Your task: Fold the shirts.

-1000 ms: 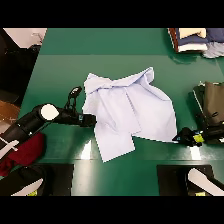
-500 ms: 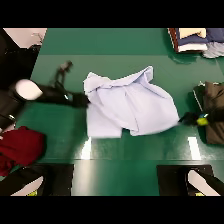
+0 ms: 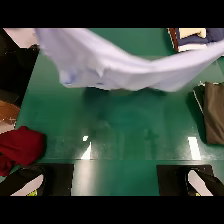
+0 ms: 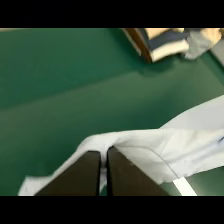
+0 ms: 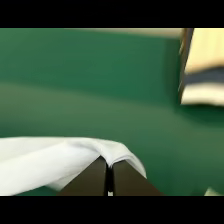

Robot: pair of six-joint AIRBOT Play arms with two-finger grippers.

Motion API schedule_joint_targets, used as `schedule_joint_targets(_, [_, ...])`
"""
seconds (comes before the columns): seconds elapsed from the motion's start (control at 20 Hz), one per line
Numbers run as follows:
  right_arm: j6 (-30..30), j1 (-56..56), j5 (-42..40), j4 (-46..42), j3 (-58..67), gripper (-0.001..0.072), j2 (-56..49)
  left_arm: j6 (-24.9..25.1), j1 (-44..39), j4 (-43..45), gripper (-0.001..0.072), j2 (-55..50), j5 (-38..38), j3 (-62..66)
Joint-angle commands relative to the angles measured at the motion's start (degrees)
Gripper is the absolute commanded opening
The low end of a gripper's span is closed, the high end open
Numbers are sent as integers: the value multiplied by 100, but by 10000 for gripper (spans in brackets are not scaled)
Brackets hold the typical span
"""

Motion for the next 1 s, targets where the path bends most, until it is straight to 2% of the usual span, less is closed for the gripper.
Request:
schedule_joint_targets(0.0, [22,-2,-63,-28,1545,16,46,7,37,76,25,247,7,1467])
schedule_joint_targets(0.25, [369,-2,442,-957,2498,16,46,4,37,76,25,1307,719,1394])
schedule_joint_targets(0.4, [435,-4,761,-1375,2455,16,116,7,37,186,25,1532,575,1392])
schedule_joint_targets(0.5, [455,-2,756,-1460,1932,15,184,-94,37,774,25,1478,212,1185])
schedule_joint_targets(0.65, [573,39,1239,-1449,1368,16,-251,-345,37,1628,25,1449,-83,-107])
schedule_joint_targets(0.8, [570,422,1733,-1469,916,15,-1150,-339,37,1720,26,1073,-190,-1639])
schedule_joint_targets(0.95, [570,800,1757,-1502,417,15,-2144,-330,37,1729,26,238,-157,-2594])
